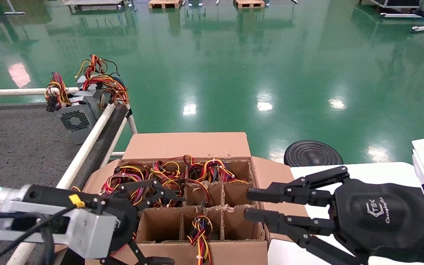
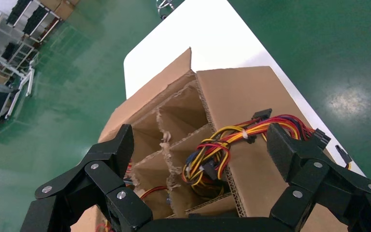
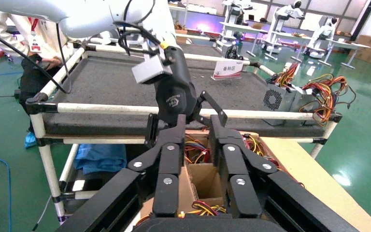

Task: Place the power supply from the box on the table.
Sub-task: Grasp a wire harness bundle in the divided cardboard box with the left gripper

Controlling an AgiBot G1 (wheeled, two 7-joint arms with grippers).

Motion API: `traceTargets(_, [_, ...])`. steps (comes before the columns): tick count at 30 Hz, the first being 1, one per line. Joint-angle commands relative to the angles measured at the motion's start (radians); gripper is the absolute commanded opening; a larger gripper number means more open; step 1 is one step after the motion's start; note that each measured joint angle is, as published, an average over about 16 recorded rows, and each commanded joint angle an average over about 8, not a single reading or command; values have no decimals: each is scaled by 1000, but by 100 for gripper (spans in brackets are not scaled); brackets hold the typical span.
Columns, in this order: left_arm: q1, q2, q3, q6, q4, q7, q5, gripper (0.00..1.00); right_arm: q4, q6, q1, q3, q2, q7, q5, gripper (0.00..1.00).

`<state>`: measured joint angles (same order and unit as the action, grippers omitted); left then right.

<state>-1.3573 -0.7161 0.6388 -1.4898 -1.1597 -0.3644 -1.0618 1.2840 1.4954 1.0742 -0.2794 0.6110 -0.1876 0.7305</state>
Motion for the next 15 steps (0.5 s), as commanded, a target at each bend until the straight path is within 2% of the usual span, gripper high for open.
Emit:
traceTargets(1, [-1,-11,19,2,21,-34,1,100,0,0,0,0,0,0,0,0])
traceTargets(15, [-19,-63,104,-6,127,-151,-2,100,0,0,0,0,0,0,0,0])
